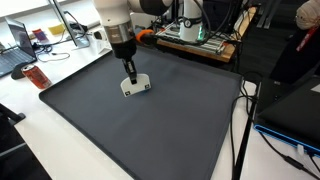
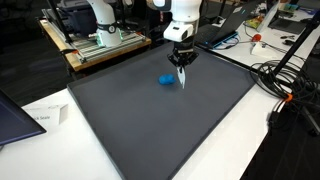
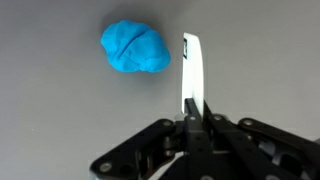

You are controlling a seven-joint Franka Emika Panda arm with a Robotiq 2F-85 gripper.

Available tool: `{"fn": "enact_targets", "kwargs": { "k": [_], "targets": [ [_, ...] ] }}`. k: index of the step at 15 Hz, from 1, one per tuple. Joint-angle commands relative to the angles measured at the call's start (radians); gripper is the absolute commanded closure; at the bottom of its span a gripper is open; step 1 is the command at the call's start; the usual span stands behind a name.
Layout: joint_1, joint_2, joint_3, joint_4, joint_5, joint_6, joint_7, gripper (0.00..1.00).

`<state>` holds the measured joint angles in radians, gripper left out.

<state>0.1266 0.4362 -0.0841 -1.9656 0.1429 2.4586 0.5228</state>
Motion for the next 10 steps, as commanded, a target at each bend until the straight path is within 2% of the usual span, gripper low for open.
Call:
{"fn": "enact_targets", "kwargs": {
  "k": [1,6,10],
  "targets": [
    [-0.037,-0.021,0.021,-0.031,0.046,0.041,-0.019,0.99],
    [-0.106,-0.039,0.044,-0.074,0.190,0.125,-0.058,0.99],
    [-0.130,-0.041,0.044,-0.111,0.237,0.220,-0.082,0.99]
  ]
}}
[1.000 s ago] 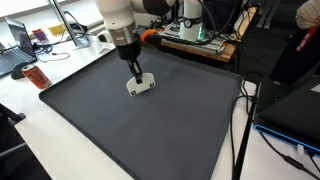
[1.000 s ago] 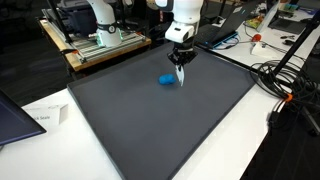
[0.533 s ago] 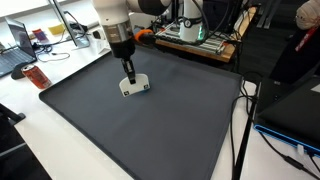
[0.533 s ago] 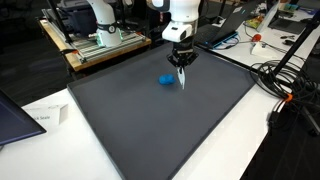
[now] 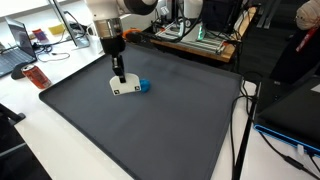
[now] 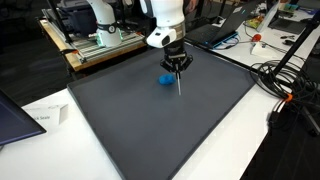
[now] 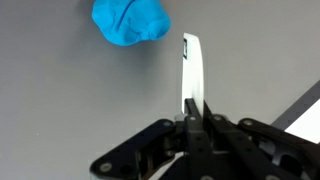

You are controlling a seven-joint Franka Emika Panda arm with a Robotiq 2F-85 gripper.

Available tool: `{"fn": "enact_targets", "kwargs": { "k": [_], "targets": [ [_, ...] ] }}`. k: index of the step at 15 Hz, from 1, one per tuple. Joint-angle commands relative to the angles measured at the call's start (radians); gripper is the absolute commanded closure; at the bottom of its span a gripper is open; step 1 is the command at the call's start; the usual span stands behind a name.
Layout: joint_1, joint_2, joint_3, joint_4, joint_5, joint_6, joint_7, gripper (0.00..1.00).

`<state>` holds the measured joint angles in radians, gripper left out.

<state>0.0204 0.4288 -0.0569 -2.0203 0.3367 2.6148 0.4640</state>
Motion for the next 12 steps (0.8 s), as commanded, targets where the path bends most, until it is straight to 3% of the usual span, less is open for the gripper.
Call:
{"fn": "enact_targets", "kwargs": {
  "k": [1,6,12],
  "targets": [
    [-0.025,-0.035,0.014,-0.065,0.043,0.080,-0.018,0.99],
    [-0.011,-0.055,-0.018,-0.124,0.003,0.091,0.014,0.99],
    [0.019,-0.090,-0.083,-0.203,-0.024,0.186,0.111,0.99]
  ]
}}
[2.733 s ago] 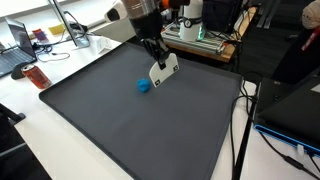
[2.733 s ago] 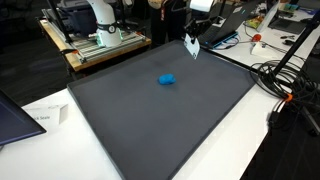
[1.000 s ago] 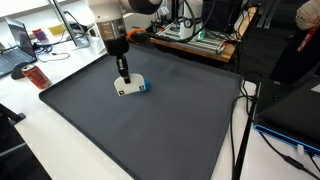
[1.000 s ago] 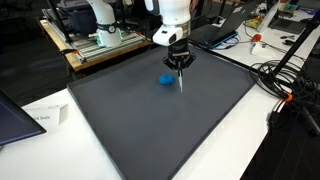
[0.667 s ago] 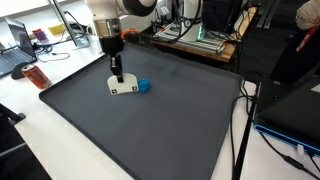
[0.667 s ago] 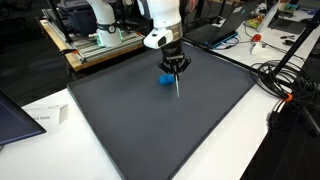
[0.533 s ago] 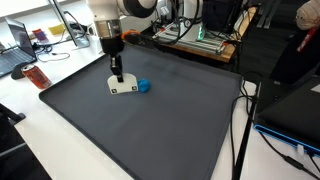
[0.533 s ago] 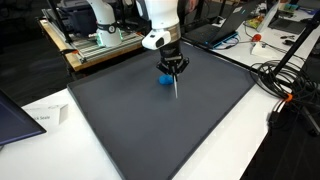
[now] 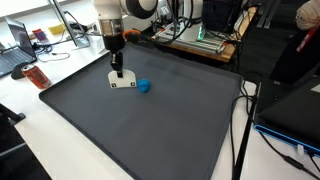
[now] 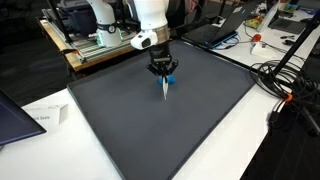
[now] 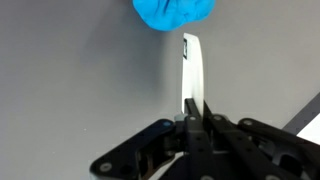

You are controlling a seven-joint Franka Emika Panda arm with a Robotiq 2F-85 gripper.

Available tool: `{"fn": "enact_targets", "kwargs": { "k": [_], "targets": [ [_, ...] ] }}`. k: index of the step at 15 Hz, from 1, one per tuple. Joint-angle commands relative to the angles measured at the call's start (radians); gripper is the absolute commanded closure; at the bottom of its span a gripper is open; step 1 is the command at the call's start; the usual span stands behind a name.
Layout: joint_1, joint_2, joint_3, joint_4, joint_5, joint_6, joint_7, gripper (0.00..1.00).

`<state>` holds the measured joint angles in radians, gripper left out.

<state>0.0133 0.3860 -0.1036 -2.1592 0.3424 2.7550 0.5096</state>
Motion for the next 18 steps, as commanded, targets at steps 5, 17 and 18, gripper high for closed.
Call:
{"fn": "enact_targets", "kwargs": {
  "k": [5,17,18],
  "targets": [
    [0.069,-0.056,-0.104,-0.089,-0.117,0.029,0.147,0.99],
    [0.078,-0.135,-0.125,-0.073,-0.389,-0.168,0.114,0.99],
    [0.070,-0.149,-0.114,-0.068,-0.395,-0.200,0.085,0.99]
  ]
}}
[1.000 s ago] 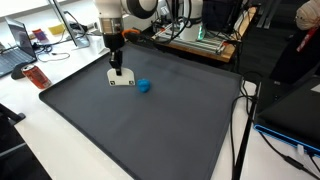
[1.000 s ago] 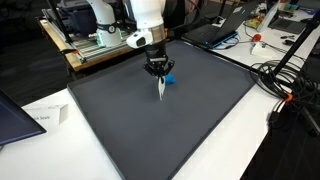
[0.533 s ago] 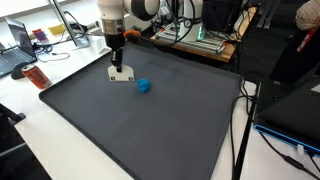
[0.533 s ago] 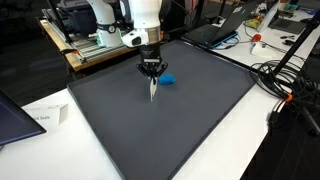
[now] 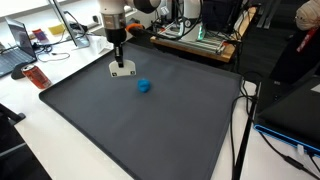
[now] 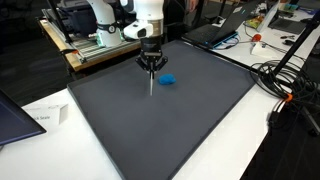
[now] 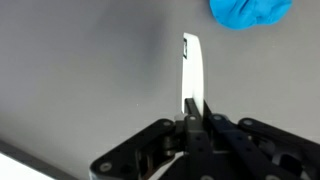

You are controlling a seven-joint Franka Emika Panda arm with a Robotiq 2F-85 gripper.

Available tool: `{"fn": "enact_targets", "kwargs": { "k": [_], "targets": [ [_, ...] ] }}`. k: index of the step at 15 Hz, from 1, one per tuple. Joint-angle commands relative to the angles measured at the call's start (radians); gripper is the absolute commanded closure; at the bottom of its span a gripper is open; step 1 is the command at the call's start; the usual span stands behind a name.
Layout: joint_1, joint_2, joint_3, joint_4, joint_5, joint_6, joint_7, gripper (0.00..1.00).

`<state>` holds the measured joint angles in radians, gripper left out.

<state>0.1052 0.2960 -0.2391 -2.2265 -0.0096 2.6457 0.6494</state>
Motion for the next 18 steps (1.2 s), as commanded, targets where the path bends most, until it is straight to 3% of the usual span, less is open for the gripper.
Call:
{"fn": "enact_targets", "kwargs": {
  "k": [1,8,18],
  "targets": [
    [-0.028,-0.071,0.033,0.006,-0.044,-0.113,-0.083,0.99],
    [-0.010,-0.050,0.092,0.095,-0.101,-0.196,-0.128,0.99],
    [0.055,0.058,0.126,0.229,-0.296,-0.372,-0.096,0.99]
  ]
}}
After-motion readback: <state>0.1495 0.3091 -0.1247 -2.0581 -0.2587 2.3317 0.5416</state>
